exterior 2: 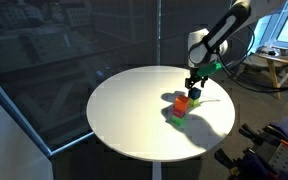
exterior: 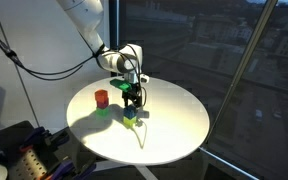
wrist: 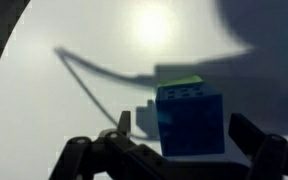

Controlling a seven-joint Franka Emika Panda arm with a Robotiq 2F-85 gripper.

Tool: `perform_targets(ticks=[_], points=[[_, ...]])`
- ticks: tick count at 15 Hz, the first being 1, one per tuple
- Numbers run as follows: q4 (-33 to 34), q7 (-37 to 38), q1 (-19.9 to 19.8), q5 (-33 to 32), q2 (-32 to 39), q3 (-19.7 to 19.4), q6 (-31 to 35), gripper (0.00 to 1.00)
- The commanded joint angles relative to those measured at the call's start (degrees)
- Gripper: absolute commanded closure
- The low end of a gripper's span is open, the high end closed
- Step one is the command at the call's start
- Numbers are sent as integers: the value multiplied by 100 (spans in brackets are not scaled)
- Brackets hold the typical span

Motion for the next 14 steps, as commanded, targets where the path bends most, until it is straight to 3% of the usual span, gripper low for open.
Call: perform_targets(ticks=[1,14], points=[[5,-64,-28,79,-253,6,-255,0],[-318,-957,-121,453,-967,473,-236,0]])
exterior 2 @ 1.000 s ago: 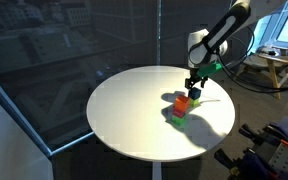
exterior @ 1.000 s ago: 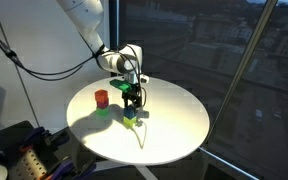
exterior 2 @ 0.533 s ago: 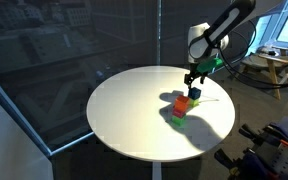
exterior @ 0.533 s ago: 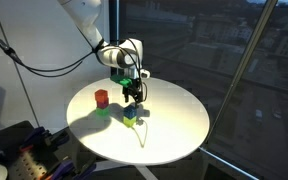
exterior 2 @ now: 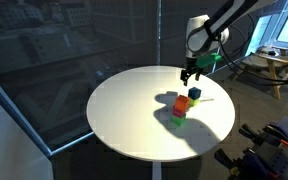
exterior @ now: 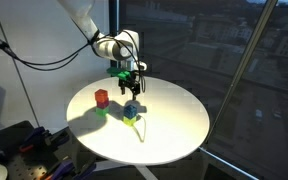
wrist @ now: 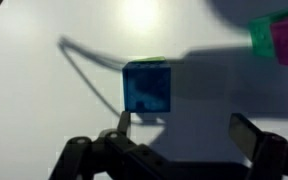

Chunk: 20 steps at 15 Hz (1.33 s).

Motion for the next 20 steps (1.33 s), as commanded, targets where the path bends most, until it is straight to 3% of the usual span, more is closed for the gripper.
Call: perform_targets(ticks=[1,10,20], points=[[-194,-419,-106,251,-344,186,-167,0],[-557,-248,21,189,-938,176,-350,0],[-1566,-356,36,162,-2074,239,-326,0]])
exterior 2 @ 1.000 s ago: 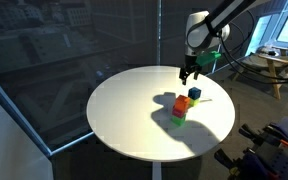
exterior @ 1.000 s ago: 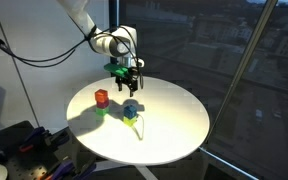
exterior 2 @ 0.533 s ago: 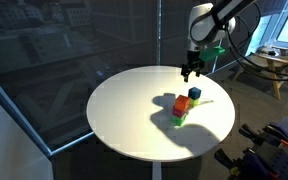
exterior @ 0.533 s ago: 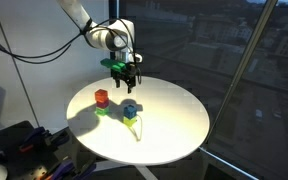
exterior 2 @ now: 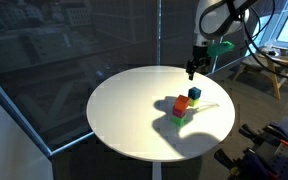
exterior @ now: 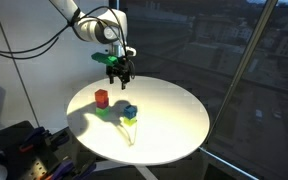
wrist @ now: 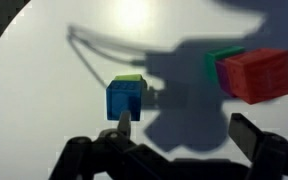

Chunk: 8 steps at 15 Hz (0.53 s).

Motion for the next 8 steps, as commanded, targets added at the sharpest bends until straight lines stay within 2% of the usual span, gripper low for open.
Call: perform_targets(ticks=[1,8], points=[[-482,-139,-24,2,-574,18,-57,0],[-684,-292,2,42,-946,63,-84,0]])
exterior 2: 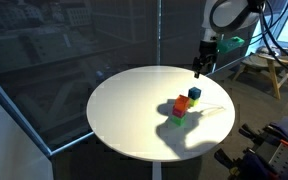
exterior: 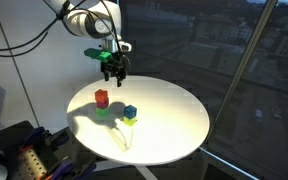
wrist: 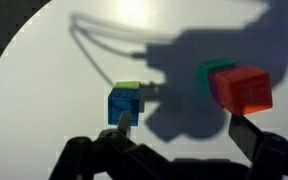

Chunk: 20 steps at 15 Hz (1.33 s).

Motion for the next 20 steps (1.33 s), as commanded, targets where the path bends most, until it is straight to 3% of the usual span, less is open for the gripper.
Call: perform_targets(ticks=[1,20], points=[[-61,-153,9,44,-222,55,-101,0],[2,-26,113,2,-76,219,-15,0]])
